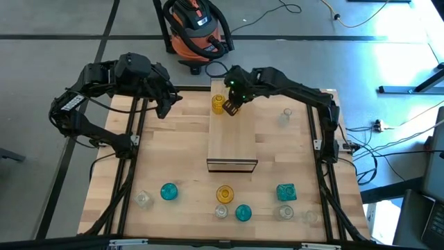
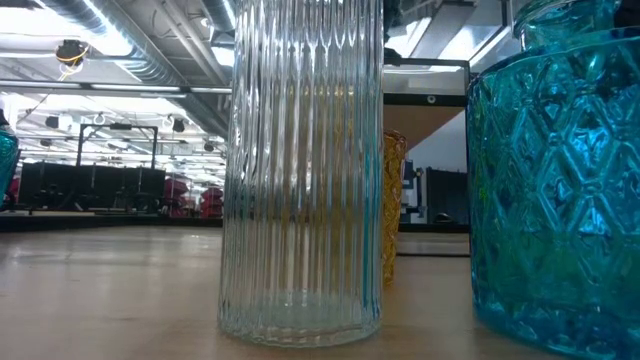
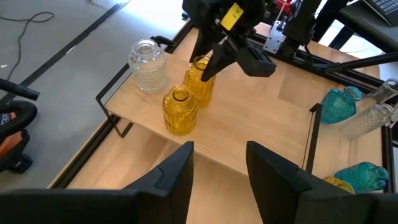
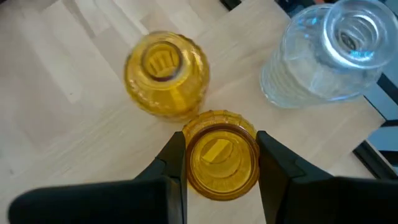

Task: Sort vases onto shelf
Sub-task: Put the yellow vase on the shelf aligned with the other yellow vase, then put the transparent vase on the shelf aligned with the other transparent vase, then put the transparent glass aligned with the other transparent glass on the shelf

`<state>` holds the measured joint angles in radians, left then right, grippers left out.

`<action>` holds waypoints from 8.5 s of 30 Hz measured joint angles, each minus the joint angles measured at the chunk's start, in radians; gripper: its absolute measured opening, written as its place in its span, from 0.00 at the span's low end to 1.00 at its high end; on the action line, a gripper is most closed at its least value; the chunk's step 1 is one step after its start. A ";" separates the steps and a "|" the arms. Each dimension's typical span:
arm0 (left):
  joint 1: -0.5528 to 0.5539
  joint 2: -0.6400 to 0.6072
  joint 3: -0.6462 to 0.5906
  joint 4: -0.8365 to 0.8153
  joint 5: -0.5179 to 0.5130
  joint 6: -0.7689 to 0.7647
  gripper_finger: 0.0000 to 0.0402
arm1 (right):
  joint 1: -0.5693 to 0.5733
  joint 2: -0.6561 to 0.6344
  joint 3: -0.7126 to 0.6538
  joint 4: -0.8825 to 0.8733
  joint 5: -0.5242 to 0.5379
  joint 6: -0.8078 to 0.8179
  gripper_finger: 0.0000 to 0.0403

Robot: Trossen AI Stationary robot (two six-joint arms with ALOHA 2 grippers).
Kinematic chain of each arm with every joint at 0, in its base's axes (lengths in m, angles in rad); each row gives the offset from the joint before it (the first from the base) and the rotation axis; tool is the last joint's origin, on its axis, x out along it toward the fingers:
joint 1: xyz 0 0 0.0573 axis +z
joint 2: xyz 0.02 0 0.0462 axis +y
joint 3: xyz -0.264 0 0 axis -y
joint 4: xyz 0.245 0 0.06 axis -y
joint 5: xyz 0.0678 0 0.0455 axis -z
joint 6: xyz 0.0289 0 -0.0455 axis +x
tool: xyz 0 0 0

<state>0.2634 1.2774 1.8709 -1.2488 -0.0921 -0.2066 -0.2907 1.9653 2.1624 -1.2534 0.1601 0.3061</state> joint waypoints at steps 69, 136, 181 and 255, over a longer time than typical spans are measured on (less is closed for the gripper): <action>0.000 -0.063 -0.278 0.119 0.038 -0.020 0.35 | -0.226 -0.771 -1.197 0.207 0.074 0.482 0.47; 0.015 -0.061 -0.279 0.150 0.049 -0.027 0.35 | -0.312 -0.671 -1.307 0.437 0.066 0.450 0.06; 0.020 -0.061 -0.279 0.150 0.049 -0.027 0.35 | -0.312 -0.672 -1.306 0.443 0.092 0.451 0.47; 0.059 -0.061 -0.279 0.169 0.027 -0.020 0.35 | -0.245 -0.226 -0.431 0.308 0.111 0.101 0.30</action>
<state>0.3225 1.2167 1.5923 -1.0801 -0.0650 -0.2264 -0.5355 1.7395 1.7309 -0.9450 0.2711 0.4068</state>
